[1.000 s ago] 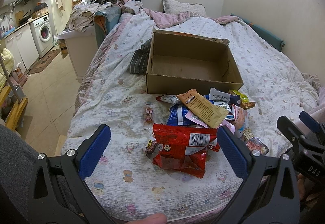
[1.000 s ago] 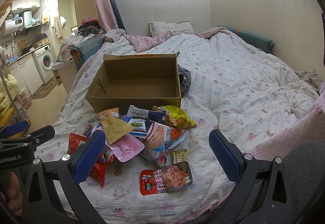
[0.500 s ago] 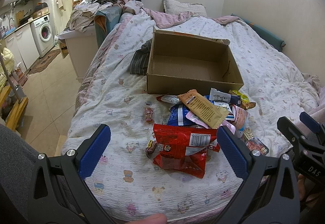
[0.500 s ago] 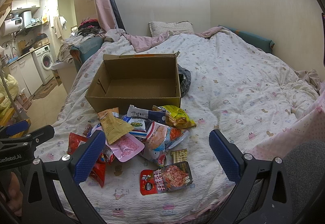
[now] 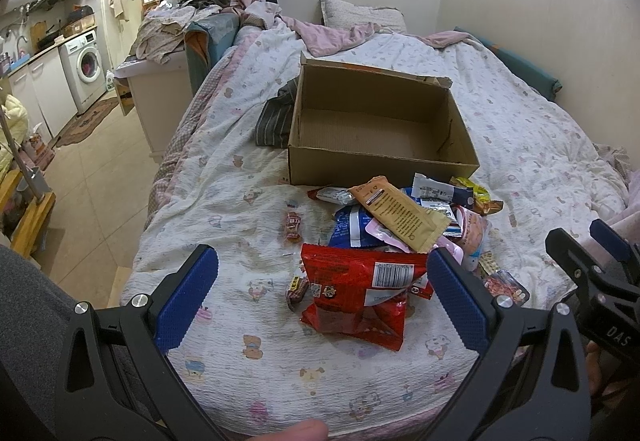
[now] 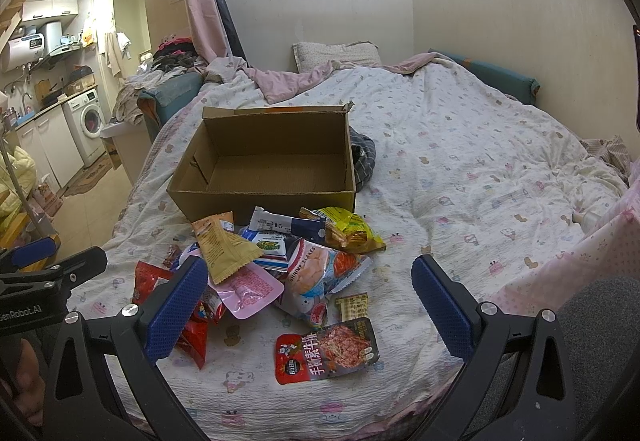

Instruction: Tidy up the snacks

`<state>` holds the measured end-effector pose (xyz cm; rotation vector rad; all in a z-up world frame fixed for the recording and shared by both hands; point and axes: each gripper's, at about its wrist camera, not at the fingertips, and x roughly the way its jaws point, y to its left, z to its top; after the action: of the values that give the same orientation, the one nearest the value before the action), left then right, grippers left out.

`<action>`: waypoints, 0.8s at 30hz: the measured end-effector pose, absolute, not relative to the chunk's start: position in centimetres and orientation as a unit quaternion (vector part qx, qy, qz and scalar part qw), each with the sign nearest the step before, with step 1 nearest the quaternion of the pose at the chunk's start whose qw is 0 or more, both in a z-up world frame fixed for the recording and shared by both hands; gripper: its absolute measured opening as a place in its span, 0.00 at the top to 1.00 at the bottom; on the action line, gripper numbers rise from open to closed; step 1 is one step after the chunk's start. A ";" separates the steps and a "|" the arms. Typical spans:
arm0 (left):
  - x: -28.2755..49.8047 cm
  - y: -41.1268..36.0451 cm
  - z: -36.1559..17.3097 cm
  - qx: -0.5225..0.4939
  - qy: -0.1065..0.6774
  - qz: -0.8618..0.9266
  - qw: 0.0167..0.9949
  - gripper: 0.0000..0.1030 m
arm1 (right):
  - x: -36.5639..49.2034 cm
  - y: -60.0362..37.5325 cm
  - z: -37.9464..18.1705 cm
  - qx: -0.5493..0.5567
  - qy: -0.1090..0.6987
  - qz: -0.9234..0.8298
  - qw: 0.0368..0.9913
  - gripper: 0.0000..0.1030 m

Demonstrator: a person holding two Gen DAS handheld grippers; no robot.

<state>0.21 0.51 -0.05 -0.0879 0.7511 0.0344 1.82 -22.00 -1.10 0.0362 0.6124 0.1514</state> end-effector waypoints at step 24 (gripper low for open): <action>5.8 2.9 -2.4 0.007 0.494 0.028 0.869 0.00 | 7.5 -27.3 -1.0 0.088 0.403 0.064 0.909 0.00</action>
<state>5.84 2.86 -2.39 0.0142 1.0327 0.0589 7.55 -27.33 -0.98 0.1811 0.8318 0.1328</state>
